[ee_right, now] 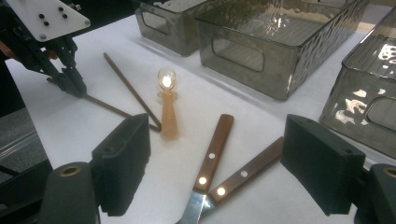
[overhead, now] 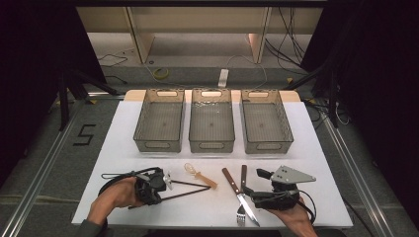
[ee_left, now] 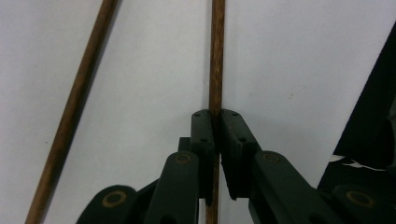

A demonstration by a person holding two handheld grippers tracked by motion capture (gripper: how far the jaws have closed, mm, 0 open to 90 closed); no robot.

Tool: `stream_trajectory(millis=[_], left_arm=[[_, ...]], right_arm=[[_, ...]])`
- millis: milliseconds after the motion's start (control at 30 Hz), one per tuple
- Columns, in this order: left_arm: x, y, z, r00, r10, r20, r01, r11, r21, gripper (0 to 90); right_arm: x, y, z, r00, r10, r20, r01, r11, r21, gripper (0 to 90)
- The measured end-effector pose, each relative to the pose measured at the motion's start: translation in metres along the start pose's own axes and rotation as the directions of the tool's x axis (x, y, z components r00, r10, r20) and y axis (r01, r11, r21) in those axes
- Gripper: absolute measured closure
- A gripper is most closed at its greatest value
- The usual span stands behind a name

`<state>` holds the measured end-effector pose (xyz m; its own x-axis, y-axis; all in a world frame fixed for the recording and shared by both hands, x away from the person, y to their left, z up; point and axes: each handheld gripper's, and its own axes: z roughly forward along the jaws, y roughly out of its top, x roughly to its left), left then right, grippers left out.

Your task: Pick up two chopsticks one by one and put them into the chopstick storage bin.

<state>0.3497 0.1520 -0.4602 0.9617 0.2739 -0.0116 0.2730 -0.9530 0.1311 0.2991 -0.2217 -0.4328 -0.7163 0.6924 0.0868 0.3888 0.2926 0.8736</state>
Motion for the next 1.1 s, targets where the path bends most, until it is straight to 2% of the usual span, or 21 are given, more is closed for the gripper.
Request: stream_trajectory(millis=[233, 433, 533, 667, 800, 900, 1000, 1100], left_arm=[[-0.001, 0.0, -0.002, 0.9997, 0.024, 0.007, -0.024, 0.9997, -0.004, 83.9], [-0.006, 0.003, -0.014, 0.9993, 0.036, -0.007, -0.036, 0.9986, -0.04, 84.1], [-0.006, 0.005, -0.02, 0.9995, 0.029, -0.014, -0.03, 0.9972, -0.068, 84.1], [-0.006, 0.004, -0.03, 0.9993, -0.02, -0.031, 0.016, 0.992, -0.125, 84.1], [-0.001, 0.003, -0.039, 0.9948, -0.083, -0.059, 0.069, 0.9772, -0.201, 84.0], [0.002, 0.002, -0.042, 0.9887, -0.124, -0.084, 0.102, 0.9683, -0.228, 84.0], [0.007, 0.001, -0.047, 0.9796, -0.185, -0.079, 0.157, 0.9472, -0.28, 84.0], [0.012, 0.0, -0.053, 0.9638, -0.26, -0.061, 0.224, 0.9117, -0.344, 84.1]], right_arm=[[0.0, 0.0, 0.0, 1.0, -0.002, -0.007, 0.002, 1.0, 0.007, 24.6], [0.001, 0.0, 0.001, 0.9999, -0.008, -0.013, 0.008, 1.0, 0.011, 24.6], [0.001, 0.0, 0.0, 0.9999, -0.006, -0.013, 0.006, 1.0, 0.008, 24.6], [0.001, 0.0, 0.0, 0.9999, -0.008, -0.012, 0.008, 1.0, 0.005, 24.3], [0.001, 0.0, -0.001, 0.9999, -0.007, -0.01, 0.007, 1.0, 0.0, 24.3], [0.001, 0.0, -0.001, 0.9999, -0.005, -0.01, 0.005, 1.0, -0.002, 24.3], [0.001, 0.0, 0.0, 0.9999, -0.005, -0.011, 0.005, 1.0, 0.0, 24.2], [0.001, 0.0, 0.0, 0.9999, -0.005, -0.011, 0.005, 1.0, 0.0, 24.1]])
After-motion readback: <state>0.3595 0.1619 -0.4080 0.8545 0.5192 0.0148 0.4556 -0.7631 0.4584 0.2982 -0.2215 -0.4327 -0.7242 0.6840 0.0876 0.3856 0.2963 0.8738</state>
